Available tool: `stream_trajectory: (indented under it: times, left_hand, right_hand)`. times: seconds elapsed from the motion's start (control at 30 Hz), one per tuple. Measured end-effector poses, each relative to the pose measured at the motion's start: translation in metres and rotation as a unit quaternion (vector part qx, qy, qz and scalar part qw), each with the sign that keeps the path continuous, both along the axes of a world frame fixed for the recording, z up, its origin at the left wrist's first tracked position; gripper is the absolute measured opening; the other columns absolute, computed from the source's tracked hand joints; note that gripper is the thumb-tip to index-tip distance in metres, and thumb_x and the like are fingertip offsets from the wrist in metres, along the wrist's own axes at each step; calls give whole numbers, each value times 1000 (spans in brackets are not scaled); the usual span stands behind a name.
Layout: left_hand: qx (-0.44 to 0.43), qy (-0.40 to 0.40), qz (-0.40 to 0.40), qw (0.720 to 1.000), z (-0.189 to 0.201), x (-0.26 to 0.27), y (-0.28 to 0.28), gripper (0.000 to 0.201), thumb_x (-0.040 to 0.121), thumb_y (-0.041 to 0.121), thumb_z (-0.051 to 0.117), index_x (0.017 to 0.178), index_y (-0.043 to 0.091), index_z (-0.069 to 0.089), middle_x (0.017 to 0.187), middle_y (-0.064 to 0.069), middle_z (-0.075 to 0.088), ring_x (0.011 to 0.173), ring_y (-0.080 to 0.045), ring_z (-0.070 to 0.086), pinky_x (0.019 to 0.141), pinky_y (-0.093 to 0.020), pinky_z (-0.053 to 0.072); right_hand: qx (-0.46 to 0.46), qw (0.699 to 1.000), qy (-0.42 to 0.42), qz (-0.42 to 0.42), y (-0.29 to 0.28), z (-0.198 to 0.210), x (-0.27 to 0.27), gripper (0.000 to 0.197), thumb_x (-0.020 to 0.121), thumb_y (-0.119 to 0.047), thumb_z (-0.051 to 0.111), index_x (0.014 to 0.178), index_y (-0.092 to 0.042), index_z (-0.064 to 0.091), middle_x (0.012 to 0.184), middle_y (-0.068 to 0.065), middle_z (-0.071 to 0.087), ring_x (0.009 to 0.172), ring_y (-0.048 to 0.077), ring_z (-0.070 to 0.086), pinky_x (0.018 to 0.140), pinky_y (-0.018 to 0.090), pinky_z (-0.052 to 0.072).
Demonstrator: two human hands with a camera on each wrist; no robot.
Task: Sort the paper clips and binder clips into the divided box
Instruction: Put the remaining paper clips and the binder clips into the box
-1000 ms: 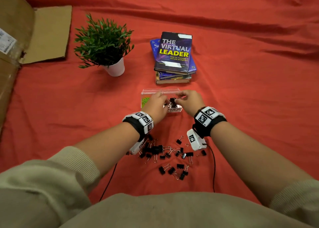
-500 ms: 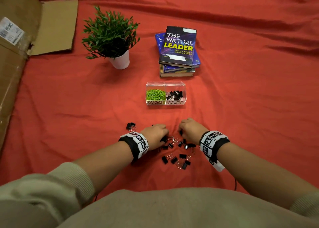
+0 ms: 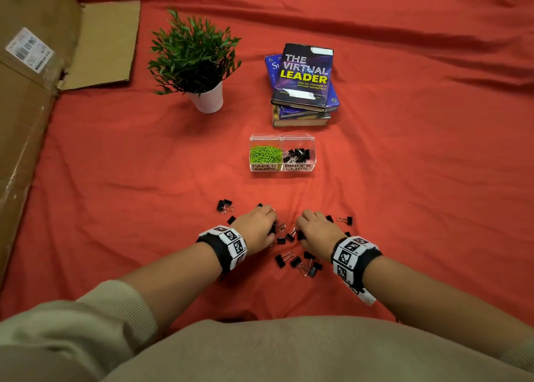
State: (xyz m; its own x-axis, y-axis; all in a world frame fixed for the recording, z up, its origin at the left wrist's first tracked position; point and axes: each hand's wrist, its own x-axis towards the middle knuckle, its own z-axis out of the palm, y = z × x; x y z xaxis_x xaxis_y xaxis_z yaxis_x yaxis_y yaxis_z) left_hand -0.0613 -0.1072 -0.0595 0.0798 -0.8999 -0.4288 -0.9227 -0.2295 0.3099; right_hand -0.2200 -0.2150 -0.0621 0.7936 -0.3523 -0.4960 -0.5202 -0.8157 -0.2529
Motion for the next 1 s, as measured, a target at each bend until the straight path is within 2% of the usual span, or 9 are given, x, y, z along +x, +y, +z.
stream_trajectory:
  times: [0.17, 0.33, 0.47, 0.57, 0.67, 0.73, 0.8, 0.9, 1.0]
  left_hand:
    - [5, -20, 22, 1000, -5, -8, -3, 30, 89, 21, 53, 114, 6, 50, 118, -12, 44, 112, -30, 48, 87, -46, 50]
    - [2, -27, 11, 1000, -6, -8, -6, 25, 91, 14, 49, 114, 4, 50, 118, -12, 47, 113, -29, 48, 88, -42, 47]
    - [14, -23, 9, 1000, -8, -6, -9, 28, 89, 13, 50, 116, 5, 49, 119, -12, 46, 113, -29, 47, 89, -42, 47]
    - [13, -23, 4, 1000, -9, -4, -10, 23, 89, 10, 50, 111, 4, 50, 115, -12, 45, 110, -30, 49, 86, -44, 49]
    - [16, -16, 14, 1000, -8, -1, -11, 24, 88, 11, 52, 110, 4, 47, 116, -14, 43, 106, -33, 51, 85, -48, 49]
    - [22, -9, 19, 1000, -6, 0, -11, 26, 89, 13, 55, 111, 3, 46, 117, -15, 41, 103, -34, 53, 84, -49, 49]
    - [29, -1, 28, 999, -5, 2, -12, 27, 90, 14, 57, 111, 3, 45, 118, -15, 40, 100, -35, 55, 81, -47, 49]
    - [38, 10, 43, 998, -4, 6, -13, 24, 89, 14, 58, 107, 3, 45, 117, -14, 38, 91, -35, 57, 76, -47, 51]
    - [38, 16, 49, 998, -3, 10, -17, 21, 87, 11, 58, 102, 3, 45, 115, -14, 36, 81, -34, 56, 74, -47, 52]
  right_hand:
    - [26, 1000, -17, -6, 4, -1, 0, 33, 82, -7, 50, 115, -9, 52, 114, 9, 48, 107, 28, 43, 87, 38, 44]
    - [87, 994, -44, -54, -8, -3, -2, 23, 78, -15, 62, 100, -11, 59, 99, 2, 48, 101, 22, 45, 86, 27, 41]
    - [136, 972, -99, -166, -21, -3, 3, 15, 71, -12, 67, 86, -13, 64, 82, -5, 53, 76, 14, 52, 57, 6, 34]
    - [180, 942, -117, -257, -35, 2, 11, 13, 74, -7, 69, 83, -15, 62, 73, -4, 58, 63, 11, 54, 51, 7, 40]
    - [207, 913, -157, -314, -57, 13, 29, 15, 76, -5, 71, 81, -16, 63, 74, -3, 61, 68, 12, 57, 62, 19, 48]
    - [191, 902, -195, -333, -75, 22, 48, 17, 75, -4, 73, 80, -17, 63, 72, -3, 60, 67, 12, 56, 62, 23, 48]
    - [149, 902, -226, -336, -94, 28, 67, 16, 74, -7, 74, 83, -16, 65, 70, -1, 58, 65, 14, 53, 62, 28, 45]
    - [95, 912, -235, -322, -111, 30, 89, 17, 74, -9, 72, 90, -11, 66, 66, -2, 53, 68, 17, 52, 59, 25, 39]
    - [53, 936, -207, -281, -115, 31, 98, 21, 79, -14, 69, 98, -12, 63, 83, 1, 54, 76, 17, 50, 68, 24, 37]
